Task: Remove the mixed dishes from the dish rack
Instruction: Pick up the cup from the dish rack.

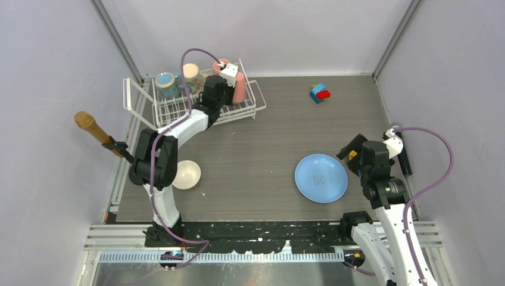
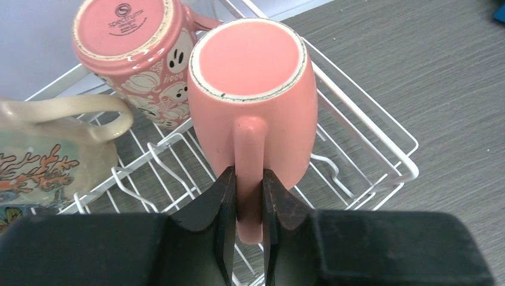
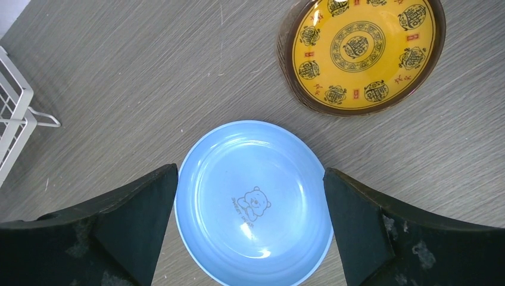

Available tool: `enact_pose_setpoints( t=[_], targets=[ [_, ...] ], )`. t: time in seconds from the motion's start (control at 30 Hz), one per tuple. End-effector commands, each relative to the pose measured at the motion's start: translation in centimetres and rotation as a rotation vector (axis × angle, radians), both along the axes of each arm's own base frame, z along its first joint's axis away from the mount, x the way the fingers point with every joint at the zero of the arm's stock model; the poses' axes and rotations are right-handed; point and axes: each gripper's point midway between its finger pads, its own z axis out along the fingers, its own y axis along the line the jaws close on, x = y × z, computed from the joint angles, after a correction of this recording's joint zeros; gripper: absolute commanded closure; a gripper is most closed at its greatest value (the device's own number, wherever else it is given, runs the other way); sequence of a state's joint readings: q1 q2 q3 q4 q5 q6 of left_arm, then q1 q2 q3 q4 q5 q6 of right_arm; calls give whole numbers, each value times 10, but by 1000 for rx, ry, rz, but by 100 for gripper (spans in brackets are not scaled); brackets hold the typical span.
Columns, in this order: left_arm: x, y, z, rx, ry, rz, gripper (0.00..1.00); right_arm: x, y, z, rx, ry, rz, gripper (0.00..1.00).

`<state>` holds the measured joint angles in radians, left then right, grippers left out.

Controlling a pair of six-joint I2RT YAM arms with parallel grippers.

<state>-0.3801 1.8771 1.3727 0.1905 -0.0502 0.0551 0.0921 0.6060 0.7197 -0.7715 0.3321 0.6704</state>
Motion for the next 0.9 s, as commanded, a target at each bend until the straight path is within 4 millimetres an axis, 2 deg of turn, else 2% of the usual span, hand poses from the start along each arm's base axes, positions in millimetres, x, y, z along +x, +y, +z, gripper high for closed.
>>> enact_pose_setpoints(
  t=[0.0, 0.13, 0.23, 0.43, 0.57, 0.6, 0.7, 0.77, 0.83, 0.87],
  targets=[
    [6, 7, 114, -138, -284, 68, 100, 5, 1, 13, -3, -66, 12, 0],
    [-4, 11, 131, -163, -309, 89, 100, 9, 6, 18, 9, -95, 40, 0],
    [-17, 14, 151, -216, -331, 111, 100, 17, 18, 29, 33, -147, 106, 0],
    [-50, 21, 188, -302, -379, 126, 100, 33, 60, 66, 166, -345, 298, 0],
    [-88, 17, 180, -368, -334, 133, 100, 38, 113, 93, 364, -497, 539, 0],
    [-99, 14, 176, -389, -325, 130, 100, 33, 129, 100, 450, -512, 611, 0],
    [-136, -1, 166, -453, -292, 117, 100, 44, 146, 112, 580, -595, 674, 0],
    [-159, -7, 154, -488, -270, 127, 100, 50, 154, 111, 673, -603, 689, 0],
    [-180, -13, 139, -557, -239, 136, 100, 59, 161, 101, 714, -572, 665, 0],
    [-188, -18, 132, -594, -219, 133, 100, 59, 175, 94, 720, -552, 691, 0]
  ],
)
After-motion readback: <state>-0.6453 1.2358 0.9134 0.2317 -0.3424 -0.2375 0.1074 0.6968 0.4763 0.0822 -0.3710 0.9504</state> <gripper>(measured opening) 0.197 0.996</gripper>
